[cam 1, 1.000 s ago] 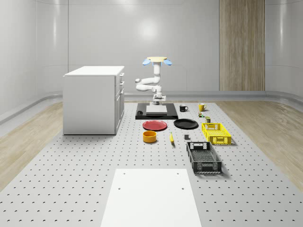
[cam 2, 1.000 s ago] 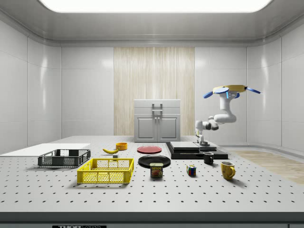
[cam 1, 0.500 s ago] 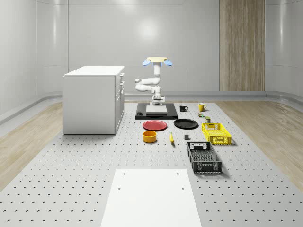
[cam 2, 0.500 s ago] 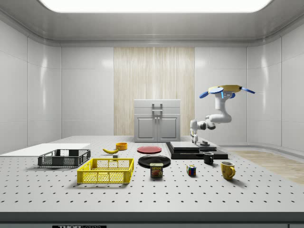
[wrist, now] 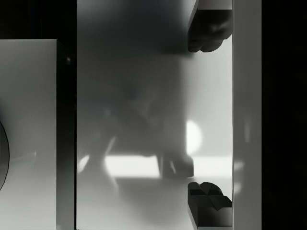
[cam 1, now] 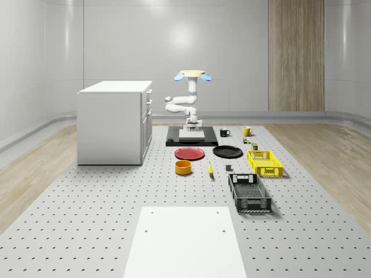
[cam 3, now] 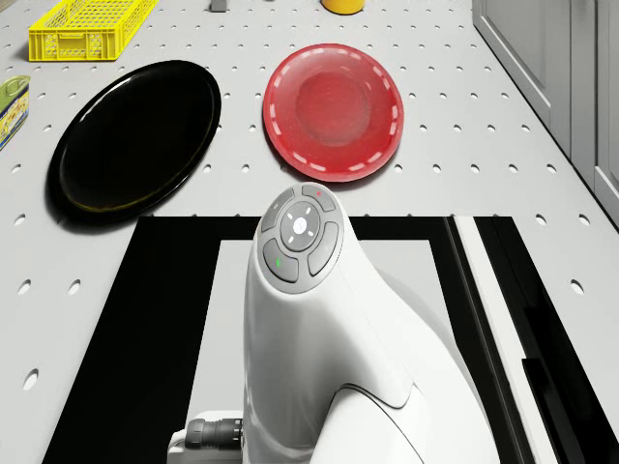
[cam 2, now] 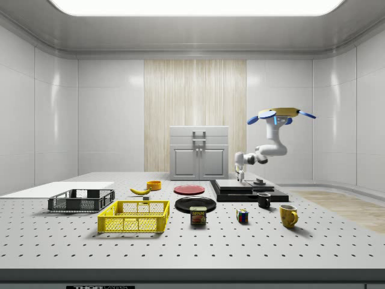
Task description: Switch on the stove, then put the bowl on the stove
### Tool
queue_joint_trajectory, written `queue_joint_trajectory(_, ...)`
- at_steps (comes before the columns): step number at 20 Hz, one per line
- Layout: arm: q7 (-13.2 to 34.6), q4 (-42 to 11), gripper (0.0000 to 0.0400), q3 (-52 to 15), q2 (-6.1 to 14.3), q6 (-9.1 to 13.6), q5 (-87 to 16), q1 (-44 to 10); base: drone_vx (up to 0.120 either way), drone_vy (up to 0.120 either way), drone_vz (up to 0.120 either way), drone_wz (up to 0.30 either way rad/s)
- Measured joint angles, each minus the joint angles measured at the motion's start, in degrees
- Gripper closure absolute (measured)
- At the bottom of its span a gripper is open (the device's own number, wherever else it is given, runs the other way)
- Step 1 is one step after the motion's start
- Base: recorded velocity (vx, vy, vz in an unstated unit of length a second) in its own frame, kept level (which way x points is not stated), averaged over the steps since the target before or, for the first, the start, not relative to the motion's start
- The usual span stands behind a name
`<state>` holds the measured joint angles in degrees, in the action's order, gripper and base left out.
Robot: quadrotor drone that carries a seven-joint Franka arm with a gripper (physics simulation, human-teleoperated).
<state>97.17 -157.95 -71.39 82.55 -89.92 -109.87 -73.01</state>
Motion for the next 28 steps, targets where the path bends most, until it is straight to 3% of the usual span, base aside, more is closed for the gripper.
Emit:
queue_joint_trajectory(18, 0.3, 0.1, 0.0000, -0.1, 1.2, -1.1, 0.5, -0.4, 0.120, 0.000, 0.000, 0.000)
queue_joint_trajectory(21, 0.3, 0.1, 0.0000, -0.1, 1.3, -1.2, 0.6, -0.4, 0.120, -0.107, 0.000, 0.000)
queue_joint_trajectory(28, 0.4, 0.1, 0.0000, -0.2, 1.7, -1.6, 0.8, -0.6, 0.120, 0.000, 0.000, 0.000)
